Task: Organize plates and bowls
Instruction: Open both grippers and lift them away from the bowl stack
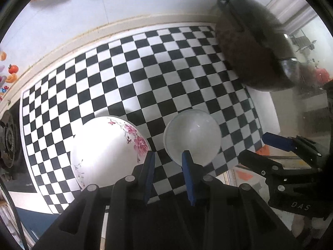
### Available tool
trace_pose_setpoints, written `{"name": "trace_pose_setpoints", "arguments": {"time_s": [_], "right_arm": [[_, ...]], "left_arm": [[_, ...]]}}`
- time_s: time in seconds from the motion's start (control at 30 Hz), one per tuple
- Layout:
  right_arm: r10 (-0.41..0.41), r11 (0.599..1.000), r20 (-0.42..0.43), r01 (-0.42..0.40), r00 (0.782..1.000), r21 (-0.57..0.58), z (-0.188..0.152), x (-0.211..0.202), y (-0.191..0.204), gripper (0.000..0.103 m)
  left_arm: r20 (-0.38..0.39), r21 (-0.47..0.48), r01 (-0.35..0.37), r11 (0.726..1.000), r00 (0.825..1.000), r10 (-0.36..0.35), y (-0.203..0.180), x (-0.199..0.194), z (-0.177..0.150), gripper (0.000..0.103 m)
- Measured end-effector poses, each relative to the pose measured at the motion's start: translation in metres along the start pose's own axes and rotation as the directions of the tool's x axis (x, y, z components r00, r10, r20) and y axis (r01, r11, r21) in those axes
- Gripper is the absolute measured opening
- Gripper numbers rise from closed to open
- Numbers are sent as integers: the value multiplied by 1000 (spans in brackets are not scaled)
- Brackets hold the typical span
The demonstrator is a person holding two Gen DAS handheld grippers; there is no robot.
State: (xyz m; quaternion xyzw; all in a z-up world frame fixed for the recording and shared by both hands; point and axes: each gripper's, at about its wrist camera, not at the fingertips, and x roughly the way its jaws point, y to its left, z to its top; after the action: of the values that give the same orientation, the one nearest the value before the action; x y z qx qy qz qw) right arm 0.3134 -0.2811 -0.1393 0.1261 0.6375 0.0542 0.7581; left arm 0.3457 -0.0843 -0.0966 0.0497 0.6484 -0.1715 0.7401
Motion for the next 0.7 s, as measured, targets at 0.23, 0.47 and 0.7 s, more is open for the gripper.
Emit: {"name": "trace_pose_setpoints", "arguments": {"time_s": [0.23, 0.47, 0.7], "right_arm": [[-6, 1000, 41, 6, 999, -2, -15, -31, 6, 74], [44, 999, 96, -46, 994, 18, -17, -22, -6, 93], [79, 985, 35, -84, 996, 151, -5, 41, -48, 96]], "left_arm": [[37, 53, 1, 999, 999, -3, -16, -21, -10, 25], [-13, 22, 82, 996, 997, -82, -9, 3, -1, 28], [-110, -107, 148, 983, 981, -159, 30, 69, 35, 32]]}}
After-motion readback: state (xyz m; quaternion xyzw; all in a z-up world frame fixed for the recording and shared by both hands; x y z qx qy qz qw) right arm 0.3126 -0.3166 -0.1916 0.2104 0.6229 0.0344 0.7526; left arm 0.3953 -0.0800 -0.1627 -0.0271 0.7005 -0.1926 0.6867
